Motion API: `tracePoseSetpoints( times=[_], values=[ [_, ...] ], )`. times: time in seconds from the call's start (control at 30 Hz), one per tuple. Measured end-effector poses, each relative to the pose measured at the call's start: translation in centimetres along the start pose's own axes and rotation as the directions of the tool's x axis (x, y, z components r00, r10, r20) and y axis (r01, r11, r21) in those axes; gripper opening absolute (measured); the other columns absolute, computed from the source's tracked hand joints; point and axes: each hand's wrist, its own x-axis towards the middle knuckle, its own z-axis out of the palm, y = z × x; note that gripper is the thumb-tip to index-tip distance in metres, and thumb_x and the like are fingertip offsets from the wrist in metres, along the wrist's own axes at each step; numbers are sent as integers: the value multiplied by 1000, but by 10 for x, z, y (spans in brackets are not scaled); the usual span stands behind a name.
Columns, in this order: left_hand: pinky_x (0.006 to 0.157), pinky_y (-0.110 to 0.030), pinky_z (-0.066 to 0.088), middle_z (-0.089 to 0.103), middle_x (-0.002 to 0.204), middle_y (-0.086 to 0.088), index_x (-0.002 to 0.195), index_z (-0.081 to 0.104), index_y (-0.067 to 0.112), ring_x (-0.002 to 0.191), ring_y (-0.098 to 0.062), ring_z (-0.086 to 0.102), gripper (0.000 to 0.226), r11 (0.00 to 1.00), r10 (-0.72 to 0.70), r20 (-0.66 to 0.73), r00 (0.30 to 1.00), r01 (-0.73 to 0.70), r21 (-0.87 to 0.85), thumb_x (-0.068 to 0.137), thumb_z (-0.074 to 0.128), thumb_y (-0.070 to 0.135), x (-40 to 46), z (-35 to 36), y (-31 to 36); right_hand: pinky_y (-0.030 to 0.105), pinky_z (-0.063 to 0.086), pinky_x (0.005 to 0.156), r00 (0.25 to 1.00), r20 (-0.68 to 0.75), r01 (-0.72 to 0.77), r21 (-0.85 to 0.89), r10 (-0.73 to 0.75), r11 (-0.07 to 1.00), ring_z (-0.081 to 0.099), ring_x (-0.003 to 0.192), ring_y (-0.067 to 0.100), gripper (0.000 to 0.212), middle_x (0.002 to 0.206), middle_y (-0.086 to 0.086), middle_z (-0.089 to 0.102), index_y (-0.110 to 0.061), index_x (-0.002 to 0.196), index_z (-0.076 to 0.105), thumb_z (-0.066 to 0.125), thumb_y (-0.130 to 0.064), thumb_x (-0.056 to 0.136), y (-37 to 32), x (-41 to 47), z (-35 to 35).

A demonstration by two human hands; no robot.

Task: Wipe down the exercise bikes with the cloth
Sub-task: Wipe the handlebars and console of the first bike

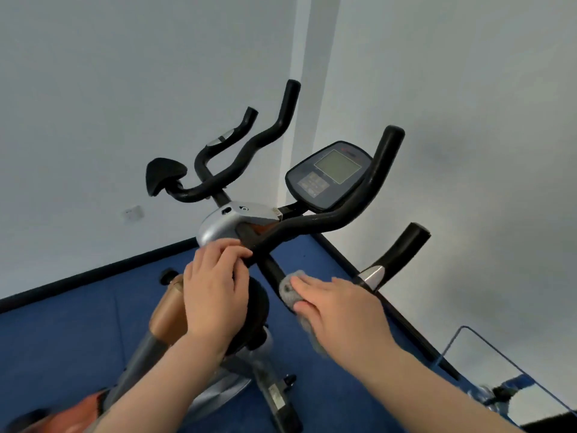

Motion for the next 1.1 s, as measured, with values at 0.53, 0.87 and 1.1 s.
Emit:
tracePoseSetpoints(
  times=[0.53,0.87,1.1],
  values=[
    [78,-31,42,54,105,14,95,58,28,92,-8,50,21,983,-180,-93,979,175,-62,92,37,30,4,7,-4,30,36,59,960,189,-244,188,209,951,62,82,26,33,86,2,69,-26,105,67,38,-40,99,-24,75,28],
    [75,-18,38,55,98,23,89,53,46,96,6,52,12,762,-421,116,900,420,-493,87,42,48,-10,0,-23,27,52,86,953,-219,268,301,-207,915,63,103,15,26,114,-6,69,-20,108,73,72,-17,82,2,72,2],
    [81,-24,47,62,97,20,103,51,43,94,3,59,22,703,-415,180,892,440,-559,87,42,56,-11,1,-27,37,43,96,810,44,544,315,-584,778,59,104,23,21,109,-4,71,-22,104,75,64,-19,87,-30,119,29]
  ],
)
